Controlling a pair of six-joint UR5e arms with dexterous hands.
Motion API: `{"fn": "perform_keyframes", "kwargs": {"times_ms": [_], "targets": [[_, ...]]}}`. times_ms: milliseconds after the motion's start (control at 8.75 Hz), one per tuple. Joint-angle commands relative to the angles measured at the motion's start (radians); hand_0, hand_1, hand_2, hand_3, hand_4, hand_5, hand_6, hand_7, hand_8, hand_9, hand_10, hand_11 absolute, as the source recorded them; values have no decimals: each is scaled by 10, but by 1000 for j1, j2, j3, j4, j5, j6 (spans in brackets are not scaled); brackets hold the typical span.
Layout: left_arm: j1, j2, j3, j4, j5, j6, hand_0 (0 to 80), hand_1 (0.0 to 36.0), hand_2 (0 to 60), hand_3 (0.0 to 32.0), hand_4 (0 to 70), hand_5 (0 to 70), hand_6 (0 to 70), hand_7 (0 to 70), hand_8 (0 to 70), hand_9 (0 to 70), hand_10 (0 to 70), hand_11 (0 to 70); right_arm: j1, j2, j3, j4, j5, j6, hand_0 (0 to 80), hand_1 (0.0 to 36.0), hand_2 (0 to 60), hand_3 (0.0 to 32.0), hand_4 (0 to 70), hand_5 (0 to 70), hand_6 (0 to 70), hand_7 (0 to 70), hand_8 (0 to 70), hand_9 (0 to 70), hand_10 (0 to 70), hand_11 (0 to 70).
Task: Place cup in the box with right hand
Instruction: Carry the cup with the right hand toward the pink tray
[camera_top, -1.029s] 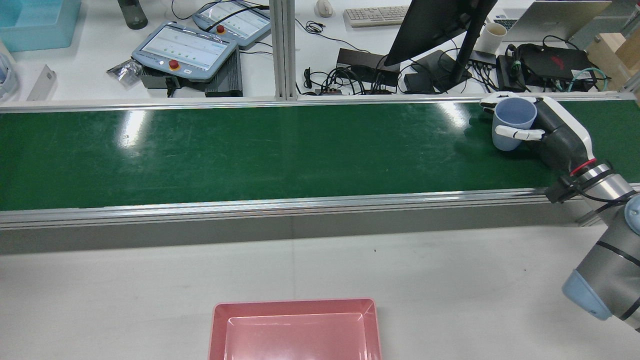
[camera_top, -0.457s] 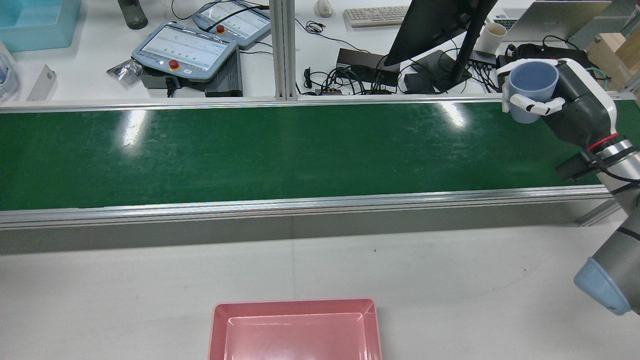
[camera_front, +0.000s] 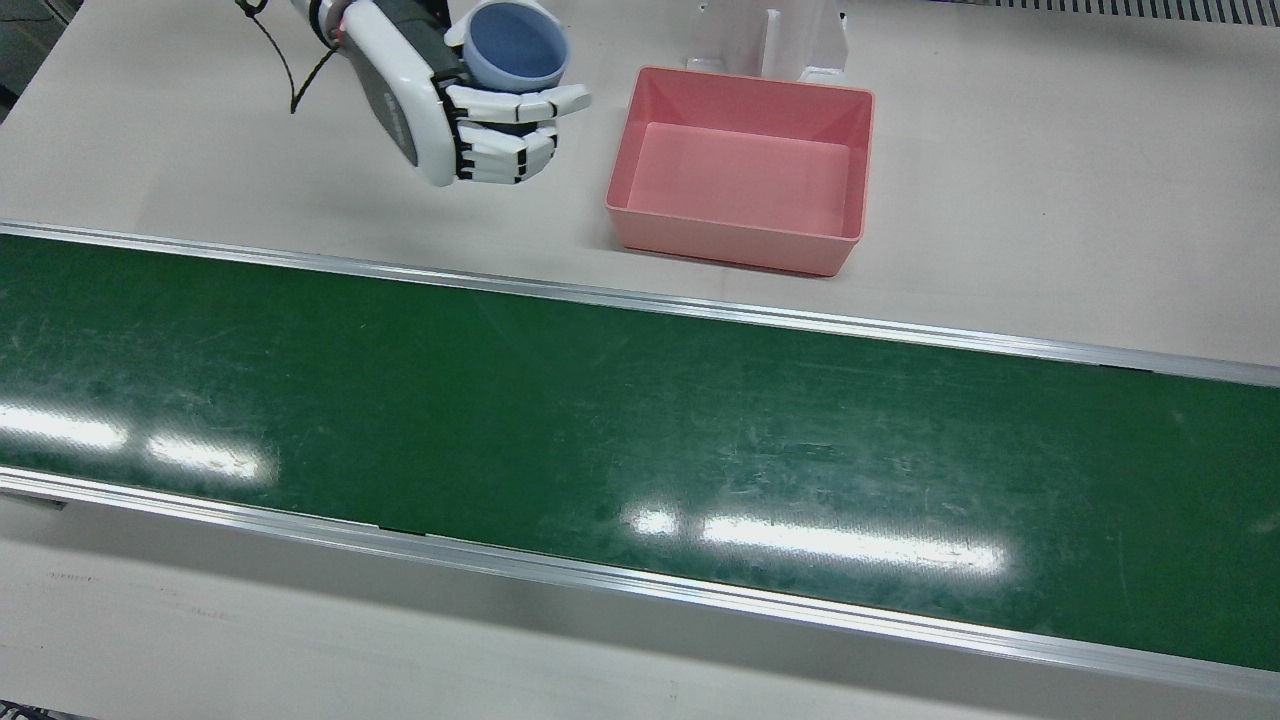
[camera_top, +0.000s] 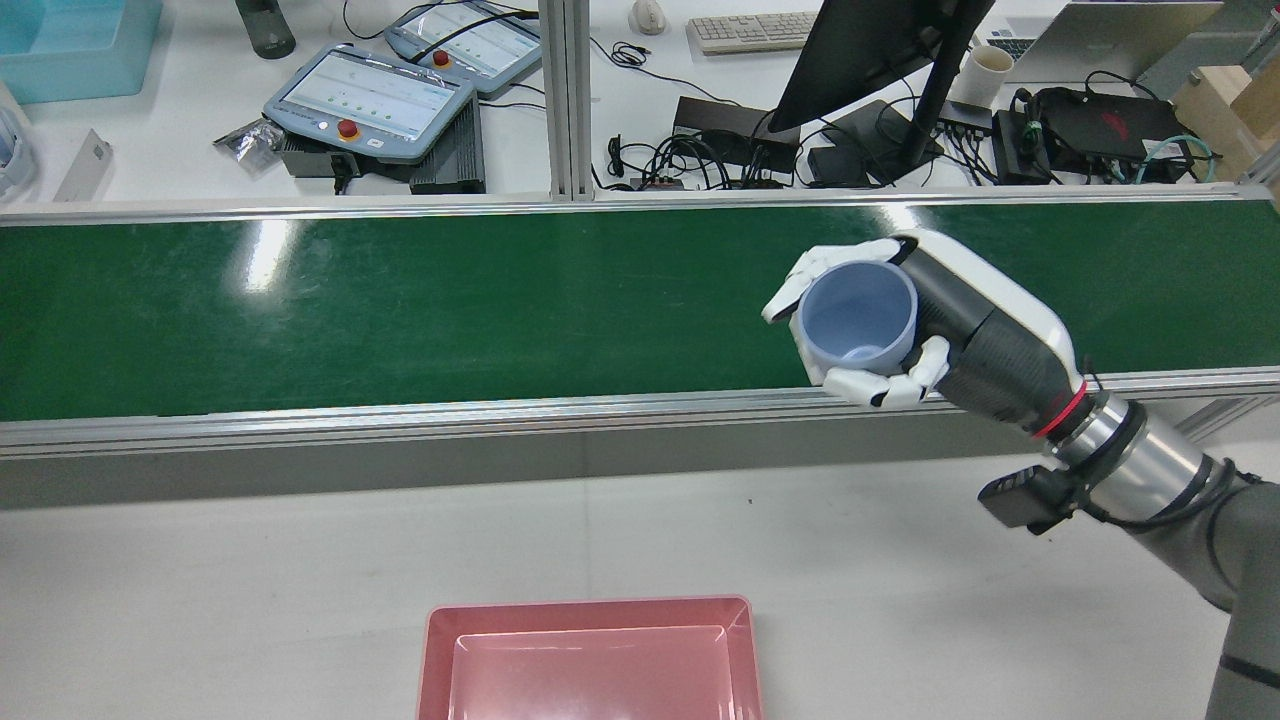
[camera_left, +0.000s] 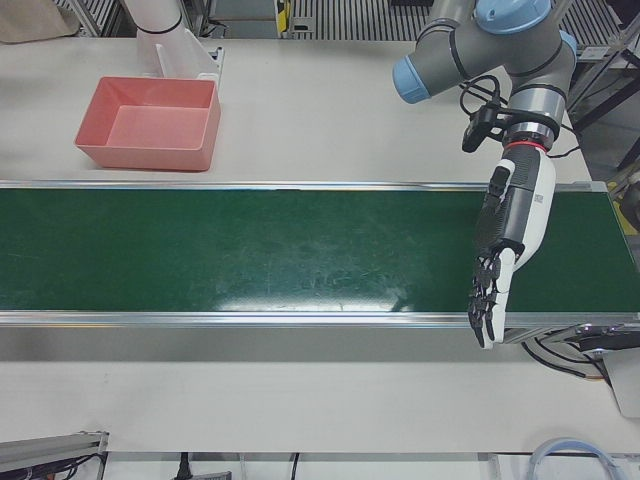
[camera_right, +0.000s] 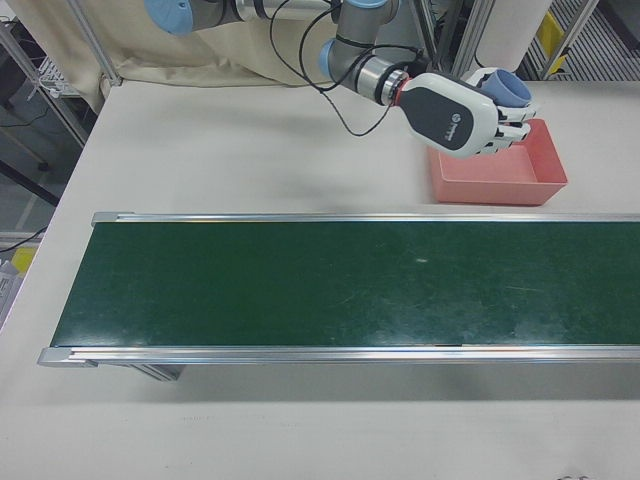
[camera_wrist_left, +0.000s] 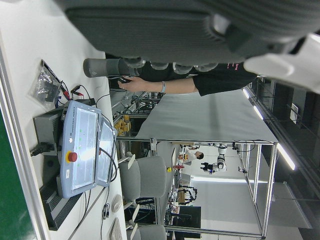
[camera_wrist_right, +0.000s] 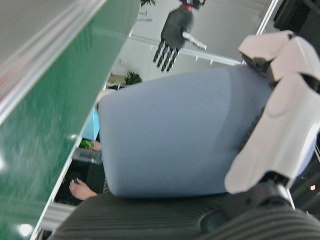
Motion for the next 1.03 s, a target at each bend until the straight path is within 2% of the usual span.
{"fn": "perform_keyframes", "kwargs": {"times_ms": [0,114,229,343,457,571,686,800,914], "targets": [[0,0,0,-1,0,-1,0,0,0,0,0,0,0,0,0,0,0,0,-382,75,23,-63,91,-209,481,360,600,0,700,195,465,700,700,700,634,700],[0,0,1,-1,0,0,0,0,0,0,0,0,0,0,0,0,0,0,-465,69,-12,-60,148,-289,457,360,600,0,650,199,467,700,700,700,647,700],[0,0,1,-1,0,0,0,0,0,0,0,0,0,0,0,0,0,0,-484,79,-91,-47,155,-296,452,359,600,0,575,192,457,700,700,700,632,700],[0,0,1,-1,0,0,0,0,0,0,0,0,0,0,0,0,0,0,-478,70,-107,-43,152,-296,397,323,600,0,449,160,379,700,659,700,530,700],[0,0,1,-1,0,-1,0,0,0,0,0,0,0,0,0,0,0,0,-478,49,-110,-44,155,-299,458,224,600,0,369,128,287,700,508,700,418,595],[0,0,1,-1,0,-1,0,0,0,0,0,0,0,0,0,0,0,0,-480,44,-110,-43,156,-304,483,149,295,0,262,93,192,700,310,527,282,418],[0,0,1,-1,0,-1,0,0,0,0,0,0,0,0,0,0,0,0,-481,53,-136,-41,158,-297,487,95,66,0,229,52,112,476,119,253,116,179],[0,0,1,-1,0,-1,0,0,0,0,0,0,0,0,0,0,0,0,-488,62,-144,-40,158,-299,470,35,23,0,240,23,53,238,11,73,30,51],[0,0,1,-1,0,-1,0,0,0,0,0,0,0,0,0,0,0,0,-485,64,-144,-40,158,-297,442,15,24,0,256,8,30,154,0,38,3,9]]}}
